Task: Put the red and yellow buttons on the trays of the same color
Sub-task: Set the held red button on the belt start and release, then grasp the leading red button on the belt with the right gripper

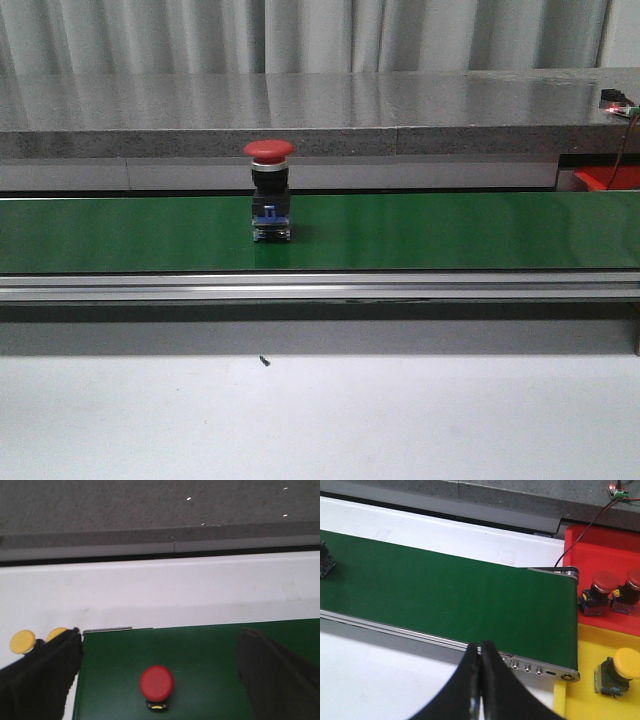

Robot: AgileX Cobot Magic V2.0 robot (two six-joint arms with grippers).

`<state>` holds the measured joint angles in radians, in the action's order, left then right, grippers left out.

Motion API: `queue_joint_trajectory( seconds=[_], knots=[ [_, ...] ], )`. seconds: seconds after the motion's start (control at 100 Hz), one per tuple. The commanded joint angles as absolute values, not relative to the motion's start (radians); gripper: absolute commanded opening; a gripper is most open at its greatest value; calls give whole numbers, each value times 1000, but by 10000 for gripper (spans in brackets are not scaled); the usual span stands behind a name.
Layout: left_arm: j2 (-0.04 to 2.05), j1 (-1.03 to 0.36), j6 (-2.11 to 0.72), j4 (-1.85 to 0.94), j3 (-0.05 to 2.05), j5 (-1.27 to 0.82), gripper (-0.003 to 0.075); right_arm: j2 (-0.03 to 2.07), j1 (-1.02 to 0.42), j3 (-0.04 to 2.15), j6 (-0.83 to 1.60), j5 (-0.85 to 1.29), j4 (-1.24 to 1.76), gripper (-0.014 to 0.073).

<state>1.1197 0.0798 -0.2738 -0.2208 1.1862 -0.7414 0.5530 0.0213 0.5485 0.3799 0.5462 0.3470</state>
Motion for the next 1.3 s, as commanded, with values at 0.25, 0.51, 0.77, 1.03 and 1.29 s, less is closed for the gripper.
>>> queue_joint_trajectory(
  seconds=[0.25,0.51,0.77,1.03,1.29],
  knots=[
    [753,34,-277,-223,853,-546,472,551,20,574,384,482,360,-68],
    [614,34,-277,-259,706,-520,12,551,20,574,384,482,360,-68],
    [607,34,-277,-263,687,-505,-20,551,20,583,384,519,360,45],
    [607,34,-277,-269,687,-505,-20,579,20,646,384,605,383,541],
    [607,34,-277,-280,687,-504,-20,795,20,854,391,800,384,540]
  ],
)
